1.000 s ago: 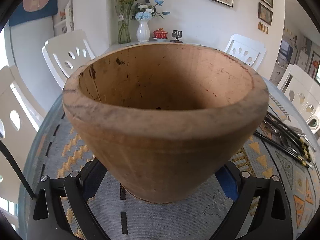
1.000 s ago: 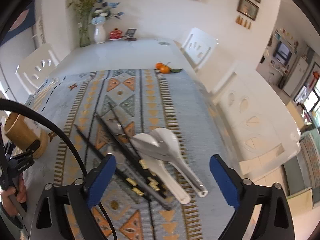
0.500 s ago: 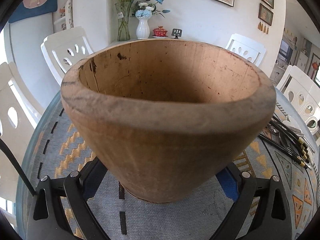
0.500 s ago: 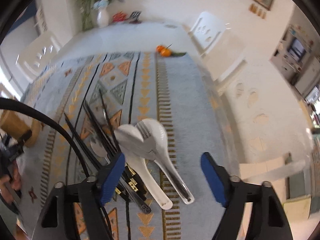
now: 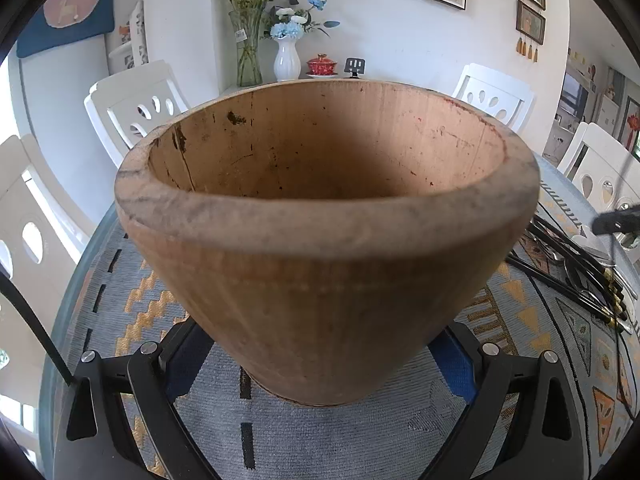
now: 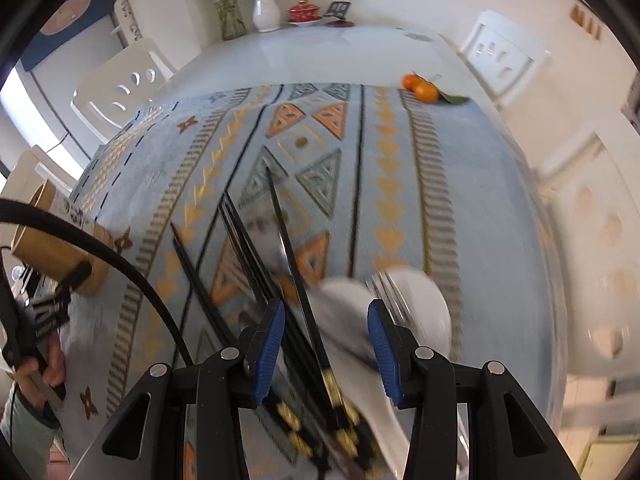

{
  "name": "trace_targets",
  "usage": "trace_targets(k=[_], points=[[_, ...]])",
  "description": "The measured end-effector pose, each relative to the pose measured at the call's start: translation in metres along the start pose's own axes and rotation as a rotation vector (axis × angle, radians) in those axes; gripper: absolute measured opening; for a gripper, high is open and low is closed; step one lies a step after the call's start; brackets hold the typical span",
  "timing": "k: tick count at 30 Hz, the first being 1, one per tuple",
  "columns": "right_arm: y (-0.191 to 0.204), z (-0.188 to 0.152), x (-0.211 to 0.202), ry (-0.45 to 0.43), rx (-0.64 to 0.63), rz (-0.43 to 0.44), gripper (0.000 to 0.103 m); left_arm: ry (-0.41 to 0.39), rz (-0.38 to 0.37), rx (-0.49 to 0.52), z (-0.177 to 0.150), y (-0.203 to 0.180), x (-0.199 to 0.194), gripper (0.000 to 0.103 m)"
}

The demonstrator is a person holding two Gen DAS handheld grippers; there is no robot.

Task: Organize utensils
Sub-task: 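Grasp one black chopstick from the utensil pile with the right tool, then lift the chopstick and lower it into the wooden cup with the right tool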

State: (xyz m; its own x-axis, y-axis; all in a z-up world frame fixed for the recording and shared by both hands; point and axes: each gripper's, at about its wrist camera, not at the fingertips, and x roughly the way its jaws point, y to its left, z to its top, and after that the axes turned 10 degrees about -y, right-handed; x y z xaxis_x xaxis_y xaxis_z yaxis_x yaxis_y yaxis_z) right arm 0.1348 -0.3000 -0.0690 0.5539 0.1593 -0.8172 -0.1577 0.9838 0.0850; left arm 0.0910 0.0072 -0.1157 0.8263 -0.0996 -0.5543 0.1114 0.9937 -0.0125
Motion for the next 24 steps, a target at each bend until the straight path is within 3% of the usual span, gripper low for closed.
trace_targets(k=[10,16,22,24], points=[[0.002,0.026,0.048,0.160,0.028,0.111,0.033,-0.002,0.003,0.002,0.000,0.000,-0.001,0.097],[0.009,0.030,0.069,0.222,0.008,0.122,0.028,-0.002,0.002,0.000,-0.001,0.000,0.000,0.097],[0.013,0.035,0.081,0.247,-0.014,0.129,0.008,-0.001,0.002,-0.002,-0.001,0.000,0.000,0.098],[0.014,0.036,0.082,0.258,-0.020,0.130,0.005,0.000,0.001,-0.003,0.000,0.001,0.000,0.098]])
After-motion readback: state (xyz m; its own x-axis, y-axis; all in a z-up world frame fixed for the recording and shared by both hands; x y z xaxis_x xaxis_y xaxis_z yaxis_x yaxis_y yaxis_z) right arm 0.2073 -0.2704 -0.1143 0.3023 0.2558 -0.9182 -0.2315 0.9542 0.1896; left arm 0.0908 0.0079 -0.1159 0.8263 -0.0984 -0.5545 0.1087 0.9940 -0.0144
